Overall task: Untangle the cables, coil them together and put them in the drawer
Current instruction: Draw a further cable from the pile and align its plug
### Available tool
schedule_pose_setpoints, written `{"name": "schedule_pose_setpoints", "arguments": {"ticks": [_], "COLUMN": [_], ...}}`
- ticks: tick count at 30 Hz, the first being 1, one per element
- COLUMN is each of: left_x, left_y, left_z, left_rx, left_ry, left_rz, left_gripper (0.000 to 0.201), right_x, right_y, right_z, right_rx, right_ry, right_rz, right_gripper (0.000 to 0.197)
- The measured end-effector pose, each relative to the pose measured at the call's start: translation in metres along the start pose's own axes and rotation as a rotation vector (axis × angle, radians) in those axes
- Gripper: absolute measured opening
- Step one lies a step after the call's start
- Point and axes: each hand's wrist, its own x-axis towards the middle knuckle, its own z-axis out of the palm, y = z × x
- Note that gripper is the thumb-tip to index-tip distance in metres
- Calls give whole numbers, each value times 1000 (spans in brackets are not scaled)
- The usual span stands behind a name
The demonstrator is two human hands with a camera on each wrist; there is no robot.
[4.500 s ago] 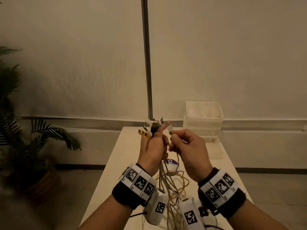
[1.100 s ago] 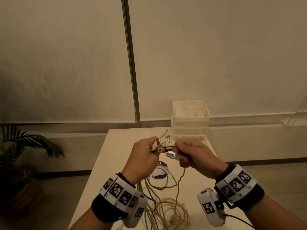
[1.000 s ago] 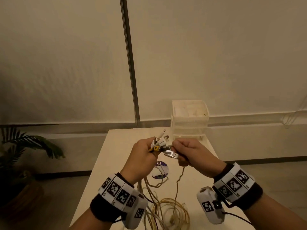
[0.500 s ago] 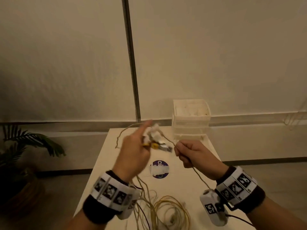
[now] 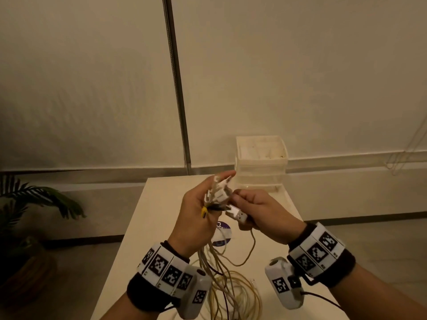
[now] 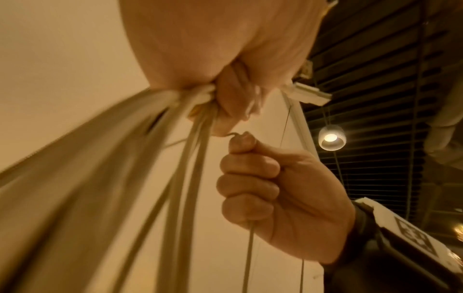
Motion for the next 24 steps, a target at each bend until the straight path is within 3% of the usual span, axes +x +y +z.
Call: {"name": "schedule_pose_setpoints", "arguments": {"ticks": [3,6,9,14,20,22,24], "left_x": [3,1,-2,-8,-8,-8,-6], "left_y": [3,3,1,9,9,5,1], "left_z": [1,0,-4,0,1,-1,-2], "left_rx": [-17,-79,-124,-209,-184,-188,-202], "left_ry": [-45,31,22,-98,-88,-100,-76], "left_rz": [-49,-139,-244,-195,-273,-323,-380], "left_gripper": [60,54,48,46,59,52,26], "right_x": [1,2,1,5,5,4,2], "right_y": [-2,-3,-4,-4,1,-2,-5], "right_z": [3,5,6,11,20,18,15], "right_rx": [-3,-24,-89,-235,-214,-231,-254], "right_ry": [-16,12,52,96,151,161,163], "right_rz": [-35,-59,-68,-66,-145,-174,-171], "right_gripper": [44,34,31,26,21,20,21]}}
